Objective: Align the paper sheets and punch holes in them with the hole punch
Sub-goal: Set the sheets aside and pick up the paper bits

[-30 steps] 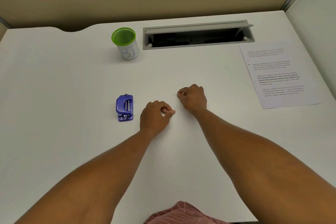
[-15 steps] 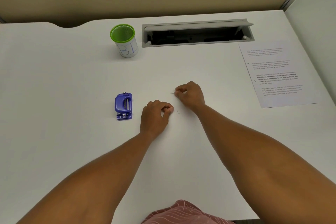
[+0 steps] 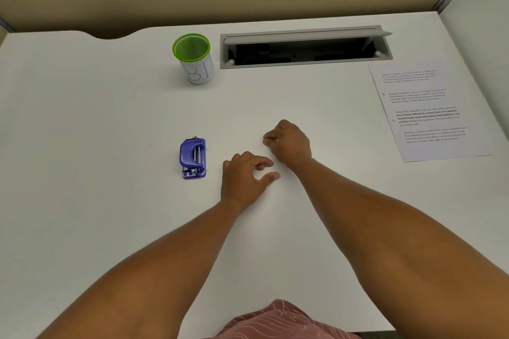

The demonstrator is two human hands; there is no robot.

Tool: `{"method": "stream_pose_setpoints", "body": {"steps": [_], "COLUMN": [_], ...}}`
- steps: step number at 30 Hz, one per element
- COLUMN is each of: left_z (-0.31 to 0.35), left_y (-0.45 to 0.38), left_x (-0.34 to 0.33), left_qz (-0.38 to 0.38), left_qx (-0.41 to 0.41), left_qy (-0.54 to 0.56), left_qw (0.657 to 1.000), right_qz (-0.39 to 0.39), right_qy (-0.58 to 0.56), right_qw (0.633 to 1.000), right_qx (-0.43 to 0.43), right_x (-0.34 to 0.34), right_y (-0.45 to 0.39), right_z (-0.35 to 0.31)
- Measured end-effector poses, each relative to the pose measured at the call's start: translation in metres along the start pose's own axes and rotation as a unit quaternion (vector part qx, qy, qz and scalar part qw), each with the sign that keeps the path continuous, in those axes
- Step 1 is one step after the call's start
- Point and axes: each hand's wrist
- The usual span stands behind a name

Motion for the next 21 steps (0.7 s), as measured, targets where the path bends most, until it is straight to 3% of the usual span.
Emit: {"method": "stream_pose_setpoints", "body": {"steps": [6, 10, 13, 17, 21], "left_z": [0.001, 0.002, 0.000, 0.003, 0.009], "left_y": [0.000, 0.000, 0.001, 0.001, 0.004], "left_x": [-0.001, 0.000, 0.001, 0.003, 0.000], "left_qz": [0.001, 0.001, -0.001, 0.001, 0.023], "left_qx": [0.007, 0.010, 0.012, 0.014, 0.026], "left_qy": [-0.005, 0.000, 0.006, 0.012, 0.004], "left_qw": [1.000, 1.000, 1.000, 1.000, 0.999], "right_qz": [0.031, -0.008, -0.060, -0.052, -0.070], "right_qy": [0.105, 0.133, 0.027, -0.092, -0.151], "right_qw": [0.991, 0.989, 0.998, 0.993, 0.984], "right_qx": [0.072, 0.068, 0.018, -0.049, -0.062], "right_x": [-0.007, -0.005, 0.003, 0.016, 0.020], "right_y": [-0.001, -0.002, -0.008, -0.013, -0.010], "right_z": [-0.005, -0.008, -0.011, -0.001, 0.007]}}
Point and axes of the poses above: each hand's wrist, its own y-axis away from the middle knuckle, its own x-axis out of the back of the hand, z = x × y, and after that the axes turned 10 degrees about -x, right-handed
